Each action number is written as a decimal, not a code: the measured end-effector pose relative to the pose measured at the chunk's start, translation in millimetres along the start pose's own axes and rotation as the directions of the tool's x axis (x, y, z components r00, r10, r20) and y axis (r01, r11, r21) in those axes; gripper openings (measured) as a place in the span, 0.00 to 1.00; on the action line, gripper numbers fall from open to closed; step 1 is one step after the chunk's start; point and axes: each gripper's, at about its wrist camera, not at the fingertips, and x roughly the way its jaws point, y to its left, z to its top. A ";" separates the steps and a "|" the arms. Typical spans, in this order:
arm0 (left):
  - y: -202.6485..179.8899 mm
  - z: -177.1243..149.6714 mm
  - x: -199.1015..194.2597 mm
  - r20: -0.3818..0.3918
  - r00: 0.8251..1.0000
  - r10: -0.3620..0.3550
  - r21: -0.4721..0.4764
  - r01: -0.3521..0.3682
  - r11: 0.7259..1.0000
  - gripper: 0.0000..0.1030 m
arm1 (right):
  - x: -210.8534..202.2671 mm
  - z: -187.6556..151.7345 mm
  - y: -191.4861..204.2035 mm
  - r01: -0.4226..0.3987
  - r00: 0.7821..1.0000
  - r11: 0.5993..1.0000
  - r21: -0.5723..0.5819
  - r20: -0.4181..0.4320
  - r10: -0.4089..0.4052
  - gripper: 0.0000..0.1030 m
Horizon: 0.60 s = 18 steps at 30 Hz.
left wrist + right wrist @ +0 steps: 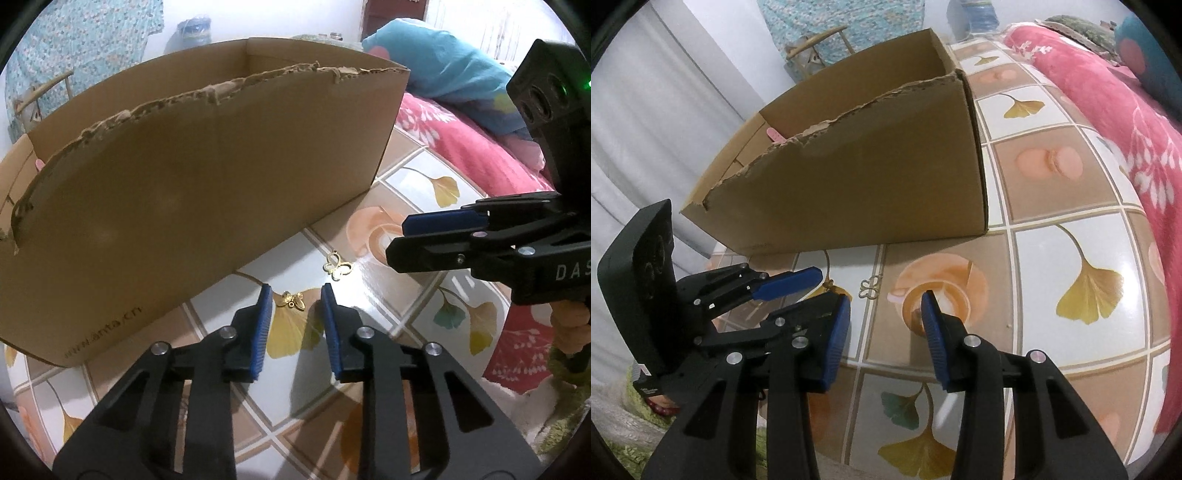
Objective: Organize jewelry
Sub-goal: 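Close the left gripper on a gold flower earring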
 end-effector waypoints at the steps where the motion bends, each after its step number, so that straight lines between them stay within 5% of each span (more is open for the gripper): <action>1: -1.4 0.4 0.7 0.002 1.000 0.005 0.007 -0.005 1.000 0.17 | -0.3 -0.1 -0.1 0.000 1.000 1.000 0.002 0.001 0.000 0.38; 11: -4.4 -8.8 -7.6 0.000 1.000 0.028 0.024 -0.028 0.999 0.11 | -5.1 -2.6 4.8 -0.015 1.000 1.000 -0.014 0.012 0.015 0.38; 18: 10.5 -24.6 -20.2 -0.009 0.998 0.068 -0.031 -0.068 0.997 0.12 | 13.0 4.5 32.9 0.022 1.000 0.990 -0.143 0.007 -0.021 0.38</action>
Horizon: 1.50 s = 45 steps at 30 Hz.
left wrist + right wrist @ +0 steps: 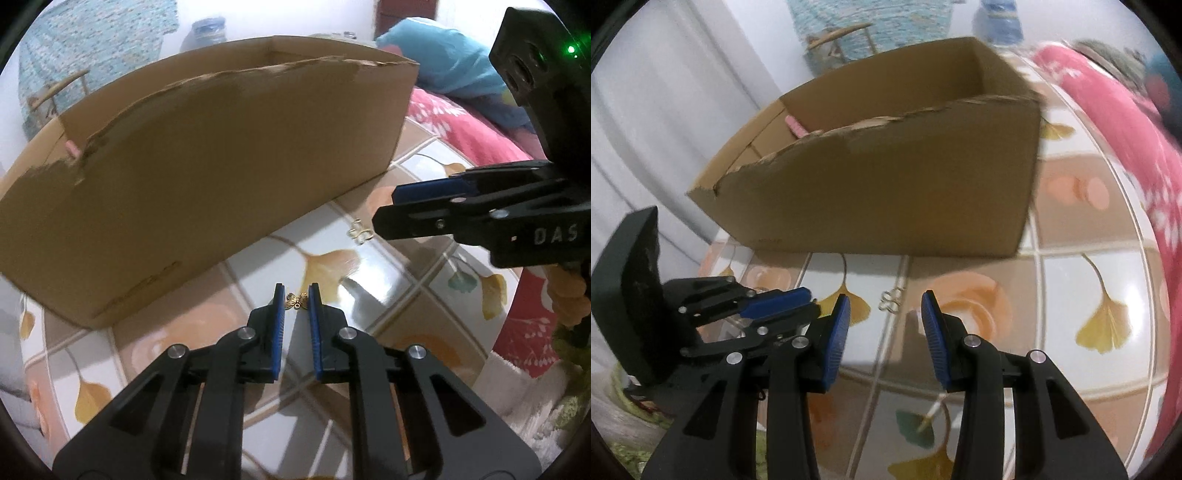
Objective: Organize jewelry
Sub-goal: 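Close the left gripper on a gold flower earring, then close the right gripper on the other flower earring while the left gripper holds its own, then carry both flower earrings in both grippers over the box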
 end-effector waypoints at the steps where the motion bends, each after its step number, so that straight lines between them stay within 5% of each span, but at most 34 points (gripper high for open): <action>1: 2.7 -1.4 -1.7 0.000 1.000 0.004 -0.008 -0.004 1.000 0.11 | 3.6 1.4 3.2 0.006 1.000 1.000 -0.015 0.000 -0.006 0.38; 16: 12.0 -6.9 -5.5 0.009 1.000 0.008 -0.042 -0.007 0.999 0.12 | 26.2 -1.4 18.0 0.150 0.988 0.982 -0.115 -0.016 -0.153 0.29; 20: 11.5 -6.9 -6.4 0.012 1.000 0.005 -0.045 -0.004 0.999 0.11 | 28.8 -3.8 25.8 0.191 0.981 0.971 -0.141 -0.011 -0.195 0.19; 45: 4.8 -1.6 -29.1 0.064 0.998 -0.011 -0.005 0.011 1.000 0.12 | -14.0 -4.9 19.8 0.175 0.984 0.981 -0.090 0.041 -0.172 0.13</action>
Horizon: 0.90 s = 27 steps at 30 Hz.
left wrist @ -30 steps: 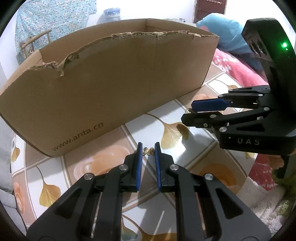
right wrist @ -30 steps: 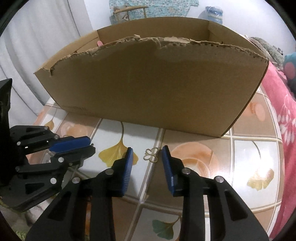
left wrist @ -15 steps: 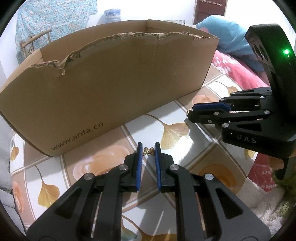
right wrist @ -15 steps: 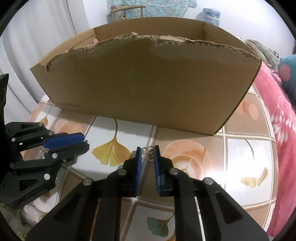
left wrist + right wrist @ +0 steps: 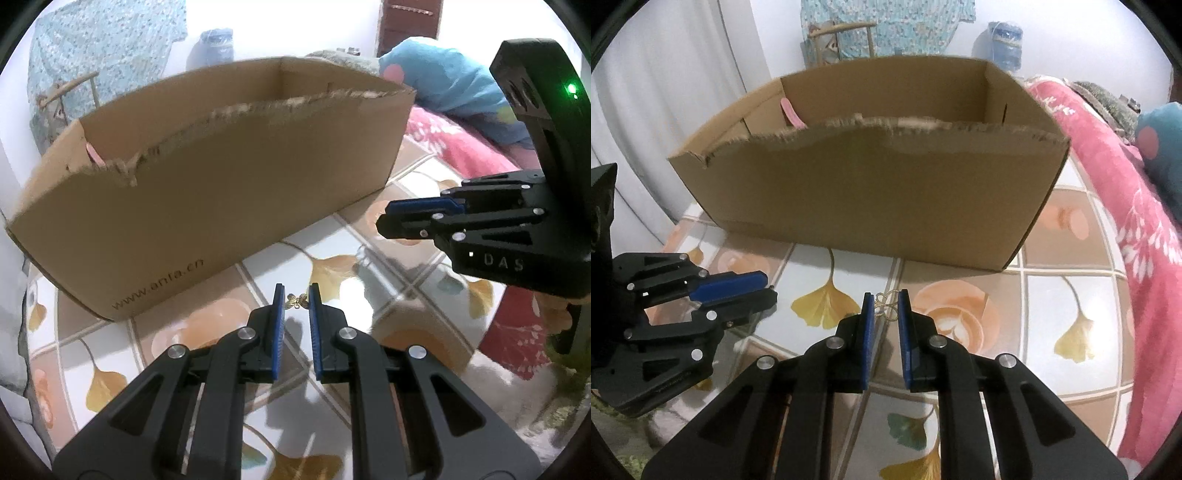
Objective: Organize jewelry
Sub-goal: 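Carry both flower earrings in both grippers over the box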
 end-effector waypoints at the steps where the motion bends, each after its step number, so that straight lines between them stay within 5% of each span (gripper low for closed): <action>1: -1.4 1.3 -3.0 0.004 1.000 -0.003 0.004 0.003 1.000 0.12 | -3.6 1.0 0.3 -0.006 1.000 1.000 0.001 0.008 0.006 0.13; 12: -11.8 51.2 -70.9 0.156 0.985 -0.078 0.048 0.071 0.996 0.12 | -65.0 35.6 10.2 -0.063 0.980 0.997 -0.033 0.186 0.068 0.13; 18: -5.9 95.7 -88.1 0.241 0.969 -0.052 0.110 0.027 0.994 0.12 | -80.5 69.5 1.5 -0.094 0.953 0.994 -0.054 0.285 0.105 0.13; 21: 4.2 115.7 -77.6 0.227 0.973 -0.038 0.118 0.011 0.993 0.12 | -73.2 86.4 -6.3 -0.108 0.951 0.993 -0.057 0.286 0.120 0.13; 27: 32.3 145.9 -25.5 0.066 0.992 -0.112 0.070 0.107 0.992 0.12 | -36.8 111.5 -26.7 -0.211 0.964 0.978 -0.011 0.162 0.210 0.13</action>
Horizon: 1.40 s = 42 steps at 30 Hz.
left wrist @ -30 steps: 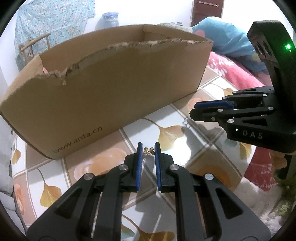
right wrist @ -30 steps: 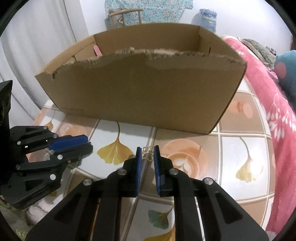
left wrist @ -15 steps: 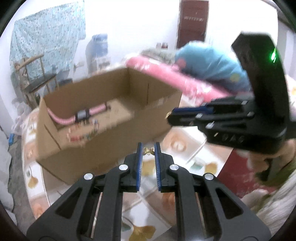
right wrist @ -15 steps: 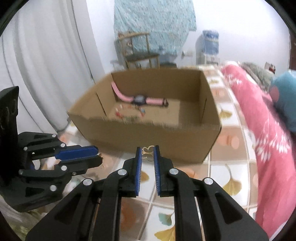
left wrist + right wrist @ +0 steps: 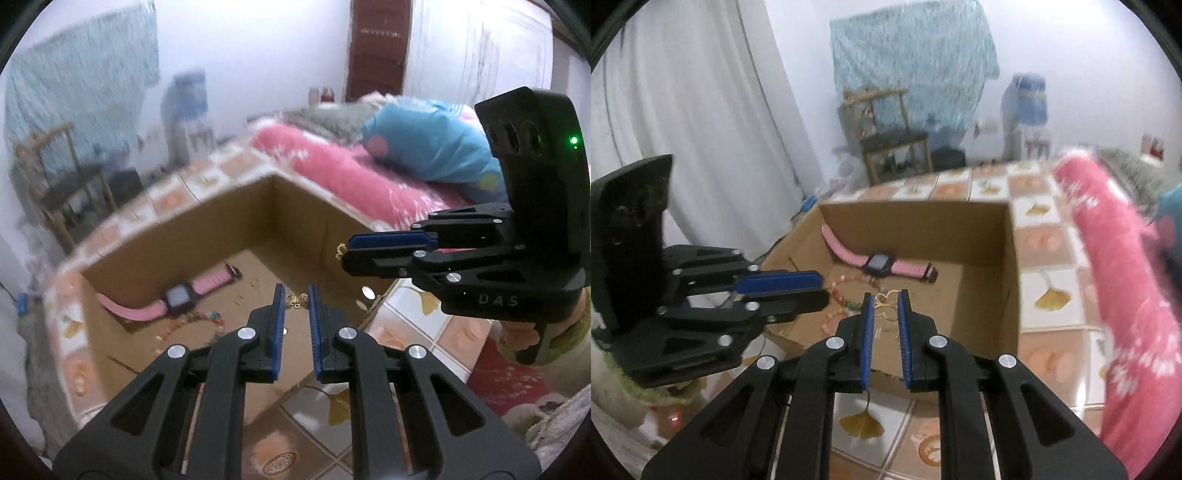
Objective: Organize jewelry
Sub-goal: 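Carry both flower earrings in both grippers over the box, then lower the flower earrings into the box and open both grippers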
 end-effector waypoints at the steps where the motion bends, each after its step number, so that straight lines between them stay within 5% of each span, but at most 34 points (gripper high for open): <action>1: 4.9 2.3 8.3 -0.027 1.000 -0.016 -0.016 0.015 1.000 0.12 | 7.1 1.8 -5.0 0.000 1.000 1.000 0.010 -0.024 0.000 0.13; 14: 43.0 28.4 82.1 -0.227 0.965 -0.130 -0.119 0.105 0.987 0.12 | 68.6 26.6 -28.3 0.068 0.978 0.997 -0.025 -0.194 -0.072 0.13; 24: 44.8 32.3 115.9 -0.311 0.941 -0.133 -0.120 0.099 0.988 0.12 | 75.5 31.2 -40.6 0.114 0.968 0.993 -0.019 -0.223 -0.116 0.13; 26: 47.8 32.2 119.0 -0.318 0.939 -0.133 -0.139 0.093 0.986 0.18 | 73.9 32.2 -43.8 0.115 0.969 0.993 -0.010 -0.218 -0.114 0.13; 27: 49.2 32.2 119.1 -0.316 0.939 -0.132 -0.145 0.090 0.985 0.26 | 71.7 32.6 -45.6 0.116 0.971 0.993 -0.002 -0.212 -0.114 0.14; 31: 51.0 35.2 114.7 -0.292 0.949 -0.119 -0.140 0.081 0.987 0.32 | 60.9 35.2 -50.7 0.105 0.979 0.994 0.021 -0.180 -0.100 0.14; 42: 51.6 47.9 61.8 -0.156 0.984 -0.086 -0.164 0.060 0.985 0.40 | -17.0 44.4 -57.9 0.077 0.997 0.992 0.096 0.009 -0.078 0.14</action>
